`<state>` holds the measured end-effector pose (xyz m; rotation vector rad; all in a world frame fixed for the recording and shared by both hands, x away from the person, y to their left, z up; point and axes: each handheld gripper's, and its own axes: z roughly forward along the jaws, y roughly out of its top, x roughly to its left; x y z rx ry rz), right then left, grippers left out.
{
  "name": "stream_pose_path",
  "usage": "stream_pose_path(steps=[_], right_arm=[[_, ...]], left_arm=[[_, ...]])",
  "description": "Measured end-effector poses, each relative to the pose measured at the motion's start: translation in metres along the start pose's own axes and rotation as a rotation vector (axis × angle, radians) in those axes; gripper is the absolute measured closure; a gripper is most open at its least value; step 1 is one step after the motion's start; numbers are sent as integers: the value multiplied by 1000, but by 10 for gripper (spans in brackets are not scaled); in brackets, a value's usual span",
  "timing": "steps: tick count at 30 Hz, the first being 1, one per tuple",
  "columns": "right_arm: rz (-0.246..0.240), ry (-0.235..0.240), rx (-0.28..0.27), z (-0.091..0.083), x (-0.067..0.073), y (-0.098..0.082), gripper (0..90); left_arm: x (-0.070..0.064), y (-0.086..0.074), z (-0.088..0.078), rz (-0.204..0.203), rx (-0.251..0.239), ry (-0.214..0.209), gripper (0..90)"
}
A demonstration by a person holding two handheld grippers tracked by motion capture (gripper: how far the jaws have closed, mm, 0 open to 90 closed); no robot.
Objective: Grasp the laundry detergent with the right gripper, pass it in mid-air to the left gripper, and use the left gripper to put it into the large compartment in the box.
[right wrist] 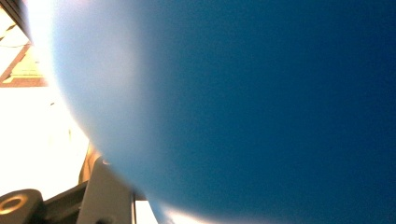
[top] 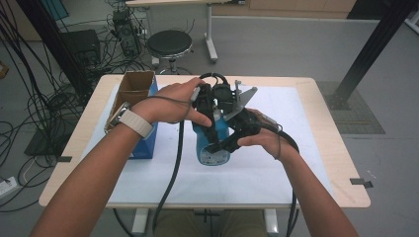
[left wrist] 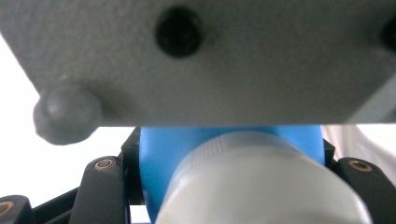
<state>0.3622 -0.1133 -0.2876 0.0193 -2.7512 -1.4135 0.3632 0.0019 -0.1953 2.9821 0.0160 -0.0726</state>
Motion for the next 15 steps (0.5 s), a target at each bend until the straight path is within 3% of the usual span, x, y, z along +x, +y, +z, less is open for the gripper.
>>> stream_pose_path(steps=[15], right_arm=[[7,-6,10,-1,2,1,434]], left_arm=[[-1,0,-1,-1,-7,6,392]])
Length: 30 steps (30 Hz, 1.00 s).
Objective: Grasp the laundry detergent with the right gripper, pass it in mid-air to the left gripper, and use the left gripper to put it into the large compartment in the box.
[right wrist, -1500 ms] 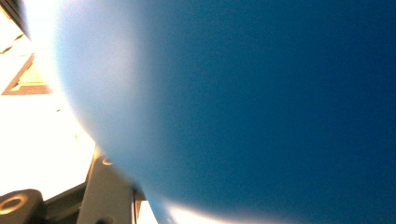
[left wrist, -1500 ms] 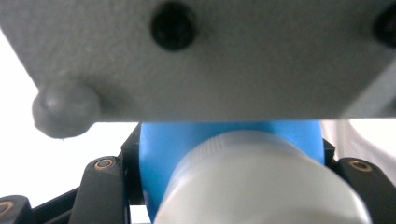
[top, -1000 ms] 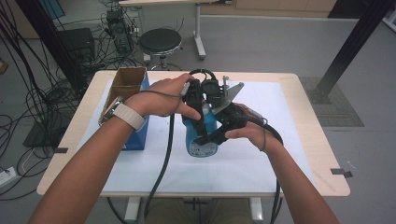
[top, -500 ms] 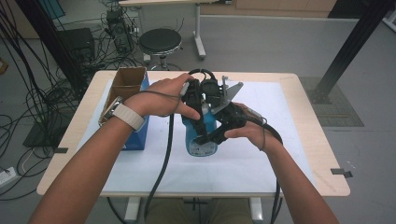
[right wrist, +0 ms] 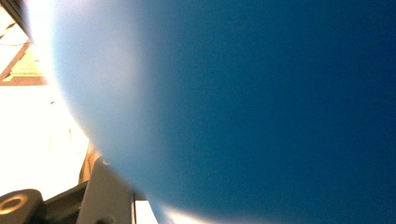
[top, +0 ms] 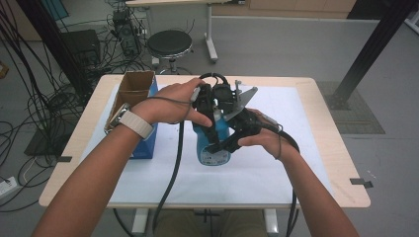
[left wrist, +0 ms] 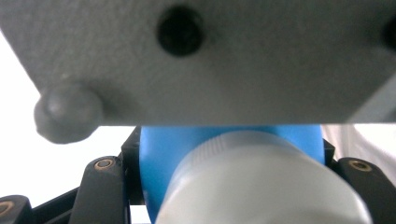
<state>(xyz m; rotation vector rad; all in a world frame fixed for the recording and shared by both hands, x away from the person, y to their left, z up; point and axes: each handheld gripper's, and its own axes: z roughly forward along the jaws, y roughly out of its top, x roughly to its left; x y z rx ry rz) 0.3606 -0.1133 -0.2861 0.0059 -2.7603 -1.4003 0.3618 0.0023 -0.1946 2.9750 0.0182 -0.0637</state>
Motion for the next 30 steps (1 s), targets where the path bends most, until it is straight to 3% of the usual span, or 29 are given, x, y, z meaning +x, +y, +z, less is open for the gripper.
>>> stream_pose_path(steps=[12,13,14,15,18,19,20,30], right_arm=[[-6,-5,7,-1,1,1,434],[-48,-6,-7,0,-2,0,433],[-15,-5,3,-1,1,0,434],[-50,-8,-7,0,-2,0,433],[-48,-10,-5,0,-1,-1,433],[-11,-10,9,-1,2,0,433],[-6,-10,11,-1,2,0,434],[-14,-11,10,-1,2,0,433]], left_arm=[[-1,-1,0,1,-9,1,392],[-1,-1,0,2,-8,0,392],[-1,0,0,3,-11,2,392],[-1,0,0,0,-11,1,391],[-2,0,1,-5,-13,2,392],[-1,1,1,1,-8,2,392],[-1,1,1,0,-8,1,392],[-2,1,1,3,-4,8,391]])
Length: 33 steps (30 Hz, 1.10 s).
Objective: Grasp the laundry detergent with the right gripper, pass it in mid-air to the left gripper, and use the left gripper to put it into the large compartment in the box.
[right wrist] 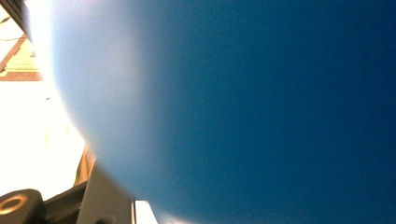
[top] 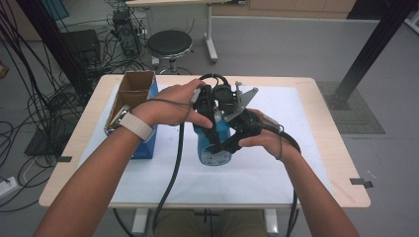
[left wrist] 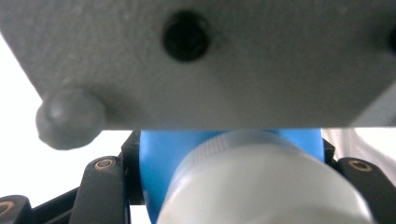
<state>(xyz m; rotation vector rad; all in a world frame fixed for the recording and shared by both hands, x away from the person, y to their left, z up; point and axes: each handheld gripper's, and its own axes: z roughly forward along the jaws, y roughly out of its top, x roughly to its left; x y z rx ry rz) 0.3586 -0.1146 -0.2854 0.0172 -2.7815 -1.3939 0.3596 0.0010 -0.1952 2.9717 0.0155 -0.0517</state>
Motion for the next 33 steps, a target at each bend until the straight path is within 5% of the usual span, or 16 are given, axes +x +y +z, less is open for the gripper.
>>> stream_pose_path(steps=[33], right_arm=[[-21,-5,-1,2,-3,1,432]], left_arm=[[1,-2,0,-7,-7,8,391]])
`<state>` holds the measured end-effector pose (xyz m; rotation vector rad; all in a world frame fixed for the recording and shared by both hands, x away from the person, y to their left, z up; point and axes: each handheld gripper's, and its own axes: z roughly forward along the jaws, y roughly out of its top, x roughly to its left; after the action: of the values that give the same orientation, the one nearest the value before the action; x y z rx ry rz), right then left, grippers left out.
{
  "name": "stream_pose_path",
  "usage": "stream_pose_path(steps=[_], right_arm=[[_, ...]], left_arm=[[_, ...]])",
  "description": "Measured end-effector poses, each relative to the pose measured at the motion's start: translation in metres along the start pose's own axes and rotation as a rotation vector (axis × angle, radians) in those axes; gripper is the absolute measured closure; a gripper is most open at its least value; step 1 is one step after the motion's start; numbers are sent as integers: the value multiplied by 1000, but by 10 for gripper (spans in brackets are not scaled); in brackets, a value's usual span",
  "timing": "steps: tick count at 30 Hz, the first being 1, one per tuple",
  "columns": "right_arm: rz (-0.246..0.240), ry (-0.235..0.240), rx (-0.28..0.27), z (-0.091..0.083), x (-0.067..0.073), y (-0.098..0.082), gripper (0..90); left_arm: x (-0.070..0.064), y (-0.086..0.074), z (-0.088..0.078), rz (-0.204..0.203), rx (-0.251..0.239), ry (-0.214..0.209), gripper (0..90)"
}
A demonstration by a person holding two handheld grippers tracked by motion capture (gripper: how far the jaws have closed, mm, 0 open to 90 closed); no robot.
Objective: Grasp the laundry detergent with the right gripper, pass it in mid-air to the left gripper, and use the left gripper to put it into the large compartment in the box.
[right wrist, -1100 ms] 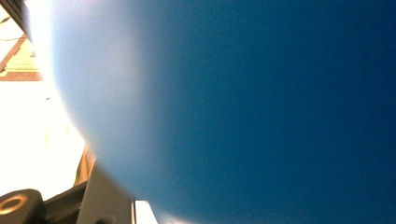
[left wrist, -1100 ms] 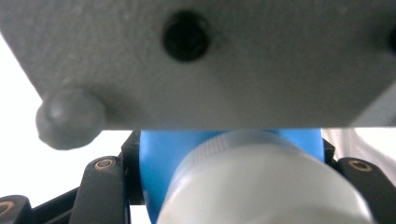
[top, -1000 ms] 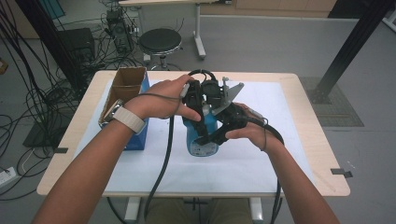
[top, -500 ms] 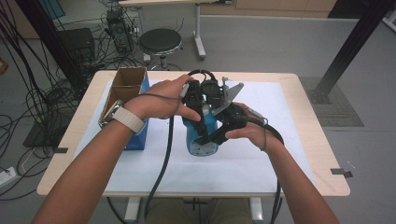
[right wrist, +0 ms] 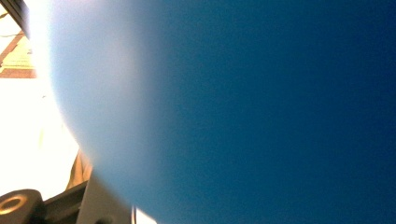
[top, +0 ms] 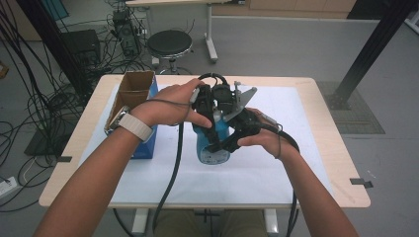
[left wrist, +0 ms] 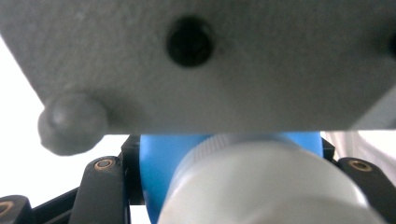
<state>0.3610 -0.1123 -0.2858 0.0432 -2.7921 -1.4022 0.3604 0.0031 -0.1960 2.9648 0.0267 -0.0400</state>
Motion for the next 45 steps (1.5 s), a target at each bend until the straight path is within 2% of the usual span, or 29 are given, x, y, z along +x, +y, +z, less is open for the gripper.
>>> stream_pose_path(steps=[7,9,18,19,27,28,29,45], right_arm=[[2,-1,-3,0,-1,-1,432],[4,-1,-2,0,-1,-2,432],[6,-5,-4,-2,-1,-2,432],[-40,-4,-20,-1,-4,-3,432],[-36,-1,-21,-1,-4,-3,432],[11,21,-7,-3,-2,-2,432],[-37,-3,-22,-1,-4,-3,432],[-44,-6,-34,-2,-5,-2,430]], left_arm=[[0,1,1,-14,-9,1,391],[1,1,1,-3,-2,-1,391],[2,2,1,-4,-9,0,391],[1,1,1,-4,-11,1,391],[1,1,0,-2,-10,2,391],[1,1,0,-2,-11,4,391],[1,1,0,-2,-12,3,392],[1,3,-3,0,-1,10,392]])
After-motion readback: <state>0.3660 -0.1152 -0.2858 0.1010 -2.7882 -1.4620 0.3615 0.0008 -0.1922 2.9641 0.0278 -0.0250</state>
